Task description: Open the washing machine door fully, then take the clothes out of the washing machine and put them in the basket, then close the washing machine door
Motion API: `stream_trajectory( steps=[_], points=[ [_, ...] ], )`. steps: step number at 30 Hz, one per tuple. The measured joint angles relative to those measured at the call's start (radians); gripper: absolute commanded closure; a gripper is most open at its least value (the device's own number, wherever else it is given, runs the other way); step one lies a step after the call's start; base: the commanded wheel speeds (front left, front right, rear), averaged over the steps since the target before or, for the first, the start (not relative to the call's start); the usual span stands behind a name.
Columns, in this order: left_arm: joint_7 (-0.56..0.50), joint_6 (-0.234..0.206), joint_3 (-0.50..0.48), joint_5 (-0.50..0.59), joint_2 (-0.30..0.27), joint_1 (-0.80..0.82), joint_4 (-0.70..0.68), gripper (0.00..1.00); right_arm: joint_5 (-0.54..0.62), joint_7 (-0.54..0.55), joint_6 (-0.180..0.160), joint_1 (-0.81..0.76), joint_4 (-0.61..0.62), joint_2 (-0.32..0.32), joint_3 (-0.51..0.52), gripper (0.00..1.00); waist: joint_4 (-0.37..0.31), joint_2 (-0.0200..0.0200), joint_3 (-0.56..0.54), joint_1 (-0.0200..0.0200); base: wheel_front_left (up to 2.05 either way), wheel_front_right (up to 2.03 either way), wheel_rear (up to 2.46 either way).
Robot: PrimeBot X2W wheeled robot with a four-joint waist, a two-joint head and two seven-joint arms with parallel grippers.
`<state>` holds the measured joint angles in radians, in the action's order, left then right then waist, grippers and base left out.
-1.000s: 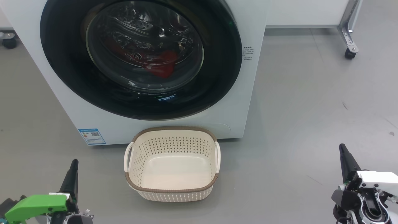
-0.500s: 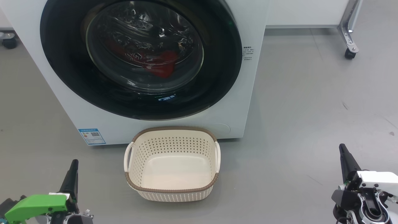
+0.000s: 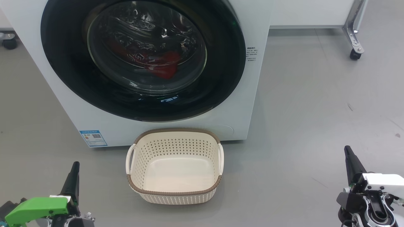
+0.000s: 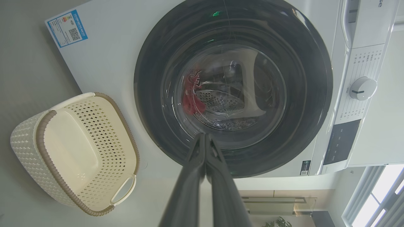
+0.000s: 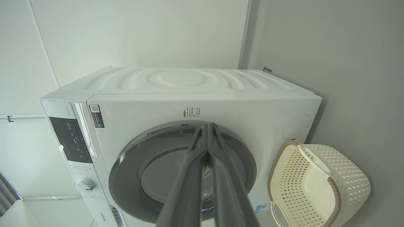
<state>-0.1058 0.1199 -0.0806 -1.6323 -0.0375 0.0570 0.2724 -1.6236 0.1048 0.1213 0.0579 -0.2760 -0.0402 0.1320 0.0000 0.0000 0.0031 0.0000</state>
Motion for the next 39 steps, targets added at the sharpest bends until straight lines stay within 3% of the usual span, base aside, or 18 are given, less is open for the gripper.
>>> stream_trajectory(
  steps=[39],
  points=[
    [0.000,0.000,0.000,0.000,0.000,0.000,0.000,1.00,0.007,0.000,0.000,0.000,0.000,0.000,0.000,1.00,0.000,0.0000,0.000,0.0000,0.00,0.00,0.00]
  ],
)
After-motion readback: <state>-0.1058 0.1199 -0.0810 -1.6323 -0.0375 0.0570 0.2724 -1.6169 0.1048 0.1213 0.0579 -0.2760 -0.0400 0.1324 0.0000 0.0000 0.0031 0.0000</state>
